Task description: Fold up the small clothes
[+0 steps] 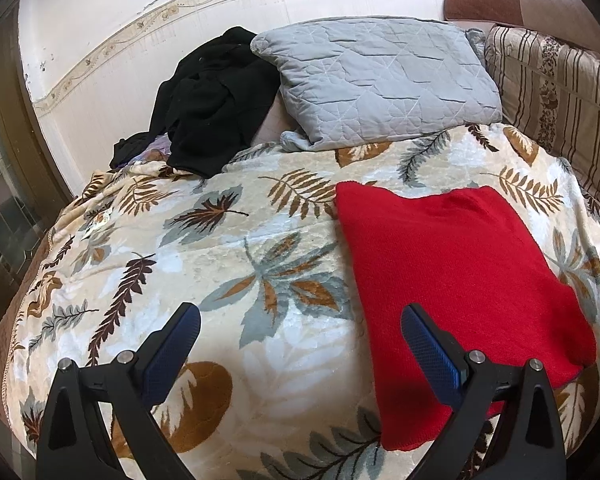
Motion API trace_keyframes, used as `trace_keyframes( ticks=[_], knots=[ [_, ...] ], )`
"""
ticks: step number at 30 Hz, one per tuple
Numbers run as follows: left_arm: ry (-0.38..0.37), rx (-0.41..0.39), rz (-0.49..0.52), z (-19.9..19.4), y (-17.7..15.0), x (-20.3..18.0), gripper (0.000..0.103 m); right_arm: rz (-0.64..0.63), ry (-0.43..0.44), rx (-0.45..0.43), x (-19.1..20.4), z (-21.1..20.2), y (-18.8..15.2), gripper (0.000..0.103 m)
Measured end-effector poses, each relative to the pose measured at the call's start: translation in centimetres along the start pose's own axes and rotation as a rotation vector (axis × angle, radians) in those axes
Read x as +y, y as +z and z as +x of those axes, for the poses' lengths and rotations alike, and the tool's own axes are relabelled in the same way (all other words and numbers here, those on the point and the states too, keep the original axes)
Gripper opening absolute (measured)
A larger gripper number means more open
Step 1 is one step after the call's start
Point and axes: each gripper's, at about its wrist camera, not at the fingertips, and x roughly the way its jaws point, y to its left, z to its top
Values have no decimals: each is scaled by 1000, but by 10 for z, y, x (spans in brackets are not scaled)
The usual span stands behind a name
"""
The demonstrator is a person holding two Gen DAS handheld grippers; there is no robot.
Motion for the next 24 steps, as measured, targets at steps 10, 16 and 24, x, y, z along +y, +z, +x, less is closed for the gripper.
trace_keyframes(
  ticks=[10,16,24],
  knots=[
    [-6,4,-3,2,0,0,100,-2,13,-1,1,-1,0,70],
    [-23,10,-9,4,2,-2,100,1,19,4,1,0,0,73],
    [-40,12,-17,3,4,-3,100,-4,25,14,2,2,1,73]
  ],
)
